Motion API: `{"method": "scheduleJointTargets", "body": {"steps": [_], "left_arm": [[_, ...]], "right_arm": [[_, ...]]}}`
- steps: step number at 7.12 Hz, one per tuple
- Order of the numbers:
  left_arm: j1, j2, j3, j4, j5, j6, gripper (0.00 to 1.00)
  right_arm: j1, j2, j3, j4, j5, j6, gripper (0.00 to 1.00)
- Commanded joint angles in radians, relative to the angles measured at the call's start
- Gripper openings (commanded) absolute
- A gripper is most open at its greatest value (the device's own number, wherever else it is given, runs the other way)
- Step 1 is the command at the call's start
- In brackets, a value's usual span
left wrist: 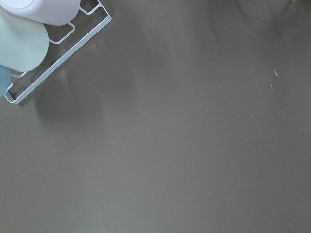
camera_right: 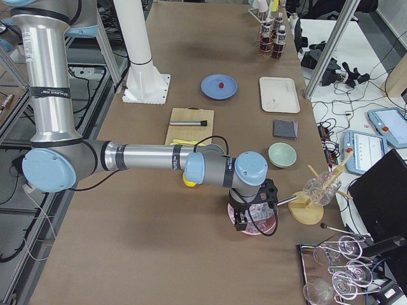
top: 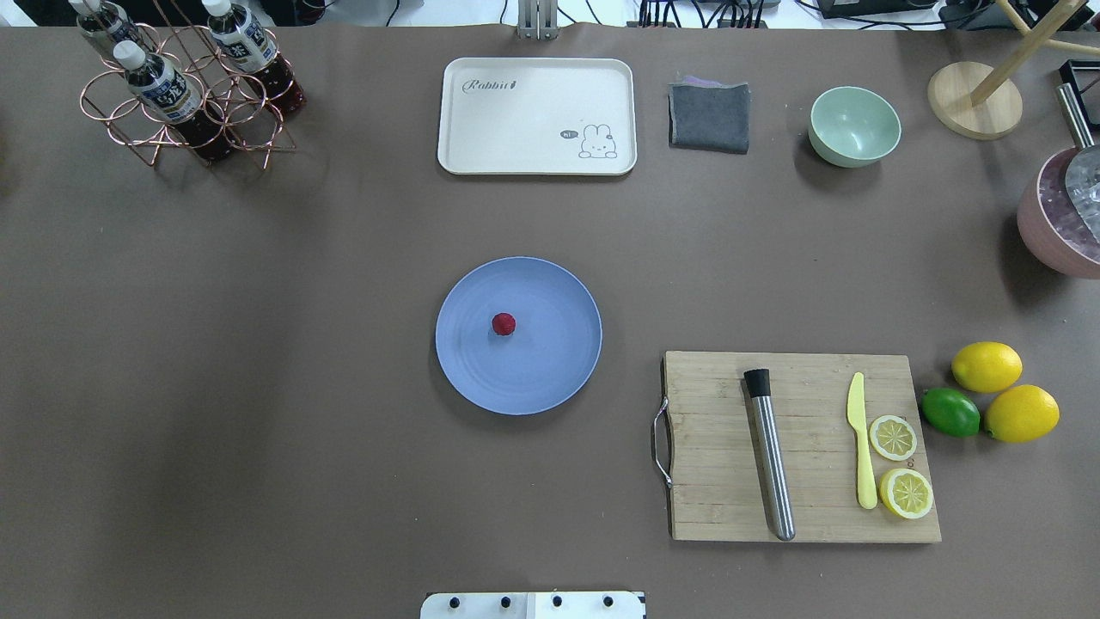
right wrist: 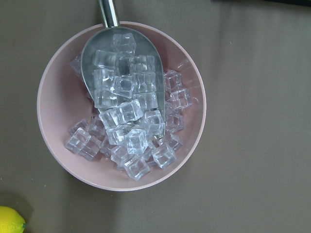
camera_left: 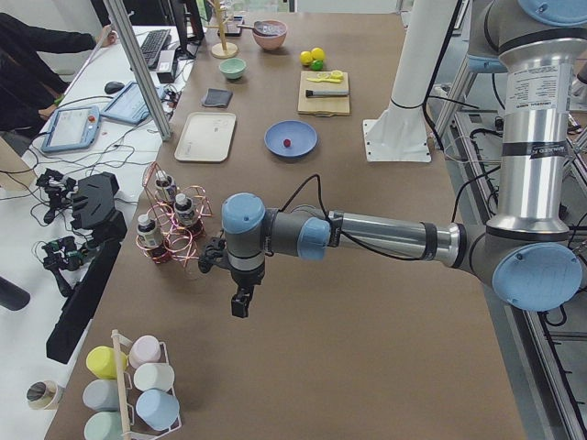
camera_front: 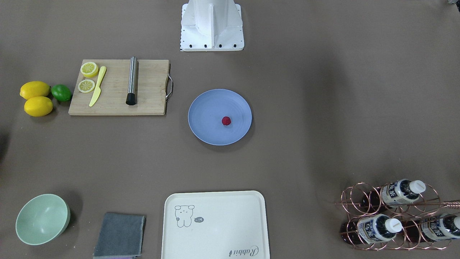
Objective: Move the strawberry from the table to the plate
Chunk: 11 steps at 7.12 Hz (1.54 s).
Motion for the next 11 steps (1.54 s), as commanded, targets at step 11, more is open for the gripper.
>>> {"method": "scheduleJointTargets", "body": {"steps": [11], "left_arm": [[-0.016,0.056,0.006,-0.077,0.002,0.000,0.98]], "right_arm": [[0.002,-0.008,0.008,0.006,0.014,0.034,1.00]]}}
